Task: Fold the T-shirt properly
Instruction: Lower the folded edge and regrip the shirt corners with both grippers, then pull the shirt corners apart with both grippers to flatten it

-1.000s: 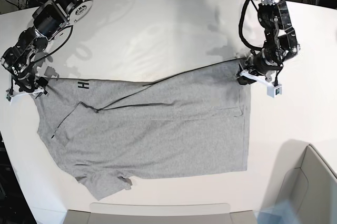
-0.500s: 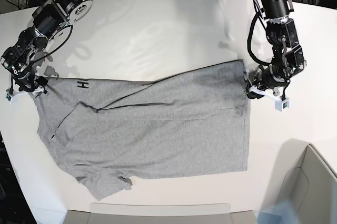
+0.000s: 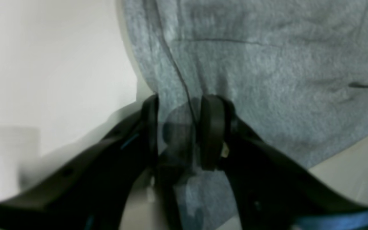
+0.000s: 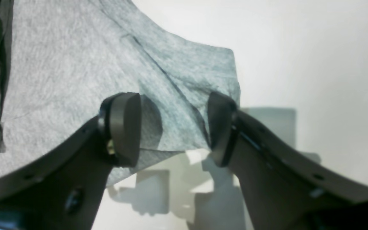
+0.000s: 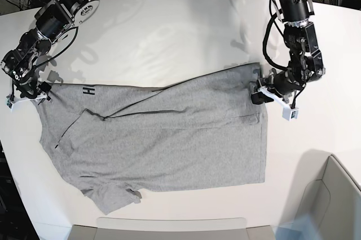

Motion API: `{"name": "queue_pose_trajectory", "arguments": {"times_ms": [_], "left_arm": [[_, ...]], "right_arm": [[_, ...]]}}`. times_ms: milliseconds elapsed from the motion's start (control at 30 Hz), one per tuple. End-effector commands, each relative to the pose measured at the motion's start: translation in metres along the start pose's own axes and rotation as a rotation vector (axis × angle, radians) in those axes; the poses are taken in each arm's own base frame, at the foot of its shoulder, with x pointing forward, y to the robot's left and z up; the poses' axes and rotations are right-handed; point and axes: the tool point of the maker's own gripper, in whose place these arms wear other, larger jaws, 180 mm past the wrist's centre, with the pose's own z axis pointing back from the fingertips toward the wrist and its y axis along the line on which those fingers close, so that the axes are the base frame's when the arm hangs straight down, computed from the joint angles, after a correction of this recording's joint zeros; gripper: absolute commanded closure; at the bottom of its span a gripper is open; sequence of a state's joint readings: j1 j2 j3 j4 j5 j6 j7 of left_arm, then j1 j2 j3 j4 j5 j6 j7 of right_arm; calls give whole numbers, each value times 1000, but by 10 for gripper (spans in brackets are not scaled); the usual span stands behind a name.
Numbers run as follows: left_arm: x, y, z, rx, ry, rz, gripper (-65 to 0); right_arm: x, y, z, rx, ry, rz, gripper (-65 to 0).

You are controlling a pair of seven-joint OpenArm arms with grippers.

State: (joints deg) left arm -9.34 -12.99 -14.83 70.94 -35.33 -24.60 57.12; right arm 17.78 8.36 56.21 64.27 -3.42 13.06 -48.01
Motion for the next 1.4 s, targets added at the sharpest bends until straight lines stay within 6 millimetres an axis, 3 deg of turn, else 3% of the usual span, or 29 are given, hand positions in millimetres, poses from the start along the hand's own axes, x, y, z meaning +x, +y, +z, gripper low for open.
{"name": "queue_pose_trajectory", "arguments": {"times_ms": [0, 100, 233, 400, 533, 767, 933, 1000, 1367], "left_arm": [[-3, 2, 1, 14, 34, -18, -139], [-3, 3, 1, 19, 33, -15, -3], [-3, 7, 3, 28, 41, -17, 0], [6, 27, 14, 72, 27, -31, 0], [18, 48, 29, 122, 21, -60, 0], [22, 58, 37, 149, 30, -77, 0], [20, 69, 46, 175, 67, -91, 0], [10, 75, 50, 189, 87, -93, 0], [-15, 89, 57, 218, 148, -94, 0]], "right_arm": [[6, 5, 1, 0, 5, 42, -310], [-3, 18, -2, 9, 33, 143, -201], [-7, 21, -2, 9, 42, 156, 0], [-12, 17, -2, 1, 64, 148, 0], [-8, 8, 10, -29, 59, 165, 0], [-9, 9, 28, -47, 9, 191, 0], [-31, 5, 46, -75, 75, 212, 0], [-41, 5, 51, -77, 95, 218, 0], [-77, 3, 55, -74, 150, 212, 0]]}}
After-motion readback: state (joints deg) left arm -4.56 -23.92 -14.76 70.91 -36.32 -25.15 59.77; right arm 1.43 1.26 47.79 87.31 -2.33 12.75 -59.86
